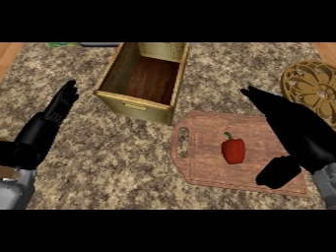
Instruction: Pick the bell pepper from the cutting board and place it in the basket
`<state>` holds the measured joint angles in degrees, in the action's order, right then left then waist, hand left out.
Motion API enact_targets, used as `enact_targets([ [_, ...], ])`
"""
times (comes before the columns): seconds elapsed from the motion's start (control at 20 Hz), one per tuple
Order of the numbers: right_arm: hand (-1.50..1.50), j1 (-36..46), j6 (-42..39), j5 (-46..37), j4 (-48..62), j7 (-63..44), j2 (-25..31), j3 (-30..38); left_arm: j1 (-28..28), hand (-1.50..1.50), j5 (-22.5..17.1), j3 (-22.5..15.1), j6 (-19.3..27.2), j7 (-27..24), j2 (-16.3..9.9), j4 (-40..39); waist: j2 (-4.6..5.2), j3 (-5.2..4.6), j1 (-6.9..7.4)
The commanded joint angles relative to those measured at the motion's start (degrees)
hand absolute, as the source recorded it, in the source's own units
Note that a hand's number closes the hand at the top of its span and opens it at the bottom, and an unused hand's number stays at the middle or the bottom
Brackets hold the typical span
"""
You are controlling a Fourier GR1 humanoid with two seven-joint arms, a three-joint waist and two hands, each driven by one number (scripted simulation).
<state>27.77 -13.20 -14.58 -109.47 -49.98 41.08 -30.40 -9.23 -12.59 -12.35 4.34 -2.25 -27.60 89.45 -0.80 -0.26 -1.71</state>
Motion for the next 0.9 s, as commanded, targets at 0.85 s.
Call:
enact_targets([
  [0.85, -1.50, -19.65, -1.80, -6.93, -9.12, 5.95, -4.65, 11.49, -0.48, 0.00, 5.70, 3.27, -3.92, 1.03, 5.29, 1.04, 0.82, 0.31, 1.63],
])
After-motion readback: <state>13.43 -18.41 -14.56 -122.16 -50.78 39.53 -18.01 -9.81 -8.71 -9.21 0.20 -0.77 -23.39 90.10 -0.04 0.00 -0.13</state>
